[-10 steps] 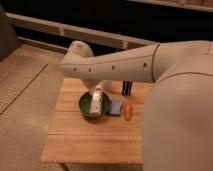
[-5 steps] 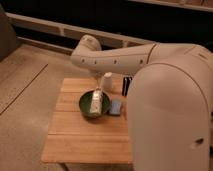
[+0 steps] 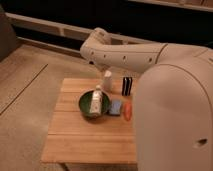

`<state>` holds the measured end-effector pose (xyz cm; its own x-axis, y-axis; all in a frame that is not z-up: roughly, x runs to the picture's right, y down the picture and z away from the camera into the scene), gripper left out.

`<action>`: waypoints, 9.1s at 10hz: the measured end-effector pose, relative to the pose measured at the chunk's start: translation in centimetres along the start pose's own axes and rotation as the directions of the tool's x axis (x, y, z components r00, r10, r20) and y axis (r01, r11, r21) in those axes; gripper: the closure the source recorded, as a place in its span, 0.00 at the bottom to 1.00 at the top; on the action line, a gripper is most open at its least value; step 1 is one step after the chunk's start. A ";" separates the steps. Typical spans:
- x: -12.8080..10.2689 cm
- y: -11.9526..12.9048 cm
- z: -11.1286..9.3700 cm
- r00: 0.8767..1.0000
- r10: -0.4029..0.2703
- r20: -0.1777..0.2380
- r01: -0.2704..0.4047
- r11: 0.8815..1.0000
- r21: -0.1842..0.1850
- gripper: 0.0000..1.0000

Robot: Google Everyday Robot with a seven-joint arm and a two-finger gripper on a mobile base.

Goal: Place the ceramic cup over the eraser

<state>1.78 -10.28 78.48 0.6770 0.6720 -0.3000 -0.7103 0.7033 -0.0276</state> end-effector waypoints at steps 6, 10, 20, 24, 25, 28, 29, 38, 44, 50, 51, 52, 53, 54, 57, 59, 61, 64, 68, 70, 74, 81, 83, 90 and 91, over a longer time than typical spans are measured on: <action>-1.0 -3.9 1.4 0.984 0.132 0.116 -0.133 0.991 -0.001 0.35; -3.8 -5.5 7.8 0.929 0.217 0.299 -0.169 0.969 -0.179 0.35; -4.6 -4.8 12.0 0.921 0.186 0.343 -0.096 0.960 -0.262 0.35; -5.1 -3.6 13.3 0.940 0.176 0.293 -0.087 0.952 -0.294 0.35; -5.1 -3.5 14.0 0.942 0.185 0.280 -0.094 0.946 -0.309 0.35; -4.5 -2.3 16.7 0.951 0.213 0.225 -0.118 0.920 -0.374 0.35; -4.4 -1.7 17.6 0.955 0.214 0.205 -0.119 0.911 -0.395 0.35; -4.7 -0.8 20.4 0.971 0.195 0.137 -0.111 0.878 -0.465 0.83; -8.3 -2.1 17.8 0.976 0.131 0.173 -0.041 0.894 -0.446 1.00; -14.1 -8.8 10.6 0.956 0.044 0.288 0.036 0.963 -0.266 1.00; -14.9 -9.6 9.4 0.950 0.036 0.310 0.042 0.970 -0.241 1.00; -15.7 -10.3 8.1 0.942 0.030 0.333 0.046 0.975 -0.217 1.00; -16.4 -11.0 6.6 0.934 0.027 0.355 0.046 0.980 -0.196 1.00; -16.7 -11.2 5.7 0.929 0.038 0.369 0.037 0.980 -0.194 1.00; -16.9 -11.0 4.8 0.924 0.063 0.377 0.017 0.979 -0.205 1.00; -16.9 -11.0 4.8 0.924 0.062 0.376 0.018 0.978 -0.206 1.00; -16.3 -10.3 4.6 0.933 0.058 0.356 0.024 0.975 -0.220 1.00; -14.8 -9.6 3.7 0.944 0.095 0.317 -0.014 0.969 -0.247 1.00; -13.6 -8.8 2.0 0.937 0.160 0.311 -0.080 0.963 -0.257 1.00; -12.3 -8.1 1.6 0.926 0.223 0.305 -0.138 0.951 -0.276 1.00; -5.0 -8.8 0.4 0.895 0.381 0.231 -0.327 0.914 -0.242 1.00; 4.2 -8.6 -2.4 0.834 0.537 0.123 -0.523 0.842 -0.132 1.00; 4.1 -8.5 -2.4 0.836 0.535 0.124 -0.521 0.843 -0.133 1.00; 3.8 -12.3 -2.9 0.753 0.643 0.140 -0.625 0.766 -0.152 1.00; 4.3 -12.9 -3.1 0.724 0.677 0.132 -0.657 0.736 -0.166 1.00</action>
<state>13.22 -17.15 74.64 0.0352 0.9933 -0.1103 -0.9991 0.0375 0.0187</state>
